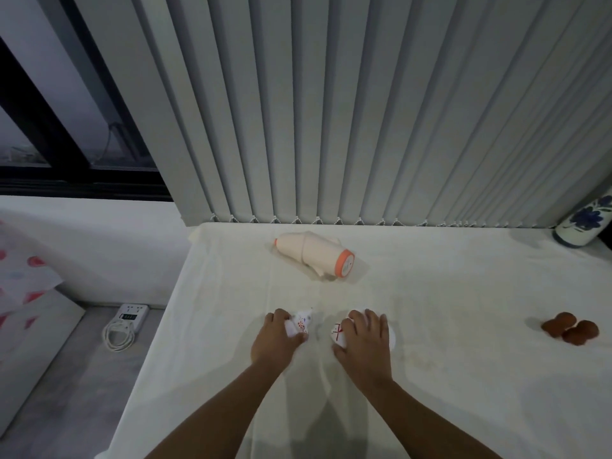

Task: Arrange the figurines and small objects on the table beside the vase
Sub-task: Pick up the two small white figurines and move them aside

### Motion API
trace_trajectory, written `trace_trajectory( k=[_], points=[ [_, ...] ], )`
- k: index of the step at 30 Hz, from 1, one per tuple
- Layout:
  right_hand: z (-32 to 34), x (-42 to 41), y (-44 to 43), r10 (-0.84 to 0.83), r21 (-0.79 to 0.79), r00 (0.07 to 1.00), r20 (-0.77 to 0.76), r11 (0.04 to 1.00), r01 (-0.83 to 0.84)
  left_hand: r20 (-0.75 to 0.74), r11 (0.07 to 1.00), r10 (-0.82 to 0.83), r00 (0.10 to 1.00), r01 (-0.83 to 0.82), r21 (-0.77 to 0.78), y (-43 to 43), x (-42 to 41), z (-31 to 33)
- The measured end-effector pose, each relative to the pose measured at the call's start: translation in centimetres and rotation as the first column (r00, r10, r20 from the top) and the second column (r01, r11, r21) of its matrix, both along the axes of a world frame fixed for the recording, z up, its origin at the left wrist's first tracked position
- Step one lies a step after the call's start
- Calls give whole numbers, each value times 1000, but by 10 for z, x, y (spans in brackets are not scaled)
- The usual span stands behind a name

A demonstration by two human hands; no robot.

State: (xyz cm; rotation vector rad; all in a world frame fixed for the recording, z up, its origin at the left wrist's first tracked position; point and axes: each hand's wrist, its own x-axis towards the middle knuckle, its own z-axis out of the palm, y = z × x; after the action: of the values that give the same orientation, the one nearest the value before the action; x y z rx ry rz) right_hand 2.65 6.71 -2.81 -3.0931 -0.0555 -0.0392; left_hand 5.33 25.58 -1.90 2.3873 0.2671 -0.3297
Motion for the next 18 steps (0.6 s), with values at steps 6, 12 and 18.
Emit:
trace_trajectory(
  k=[6, 12, 18],
  points=[
    [1, 2, -5, 19, -14, 1000, 10, 1000, -19, 28, 974, -220, 975, 218, 59, -7, -11, -7],
    [8, 6, -17, 37, 5, 999, 1, 999, -37, 32, 977, -212, 977, 213, -20, 1, -12, -8],
    [9, 1, -31, 77, 50, 996, 40, 996, -79, 26, 987, -161, 987, 160, 22, -2, -14, -7]
  ],
)
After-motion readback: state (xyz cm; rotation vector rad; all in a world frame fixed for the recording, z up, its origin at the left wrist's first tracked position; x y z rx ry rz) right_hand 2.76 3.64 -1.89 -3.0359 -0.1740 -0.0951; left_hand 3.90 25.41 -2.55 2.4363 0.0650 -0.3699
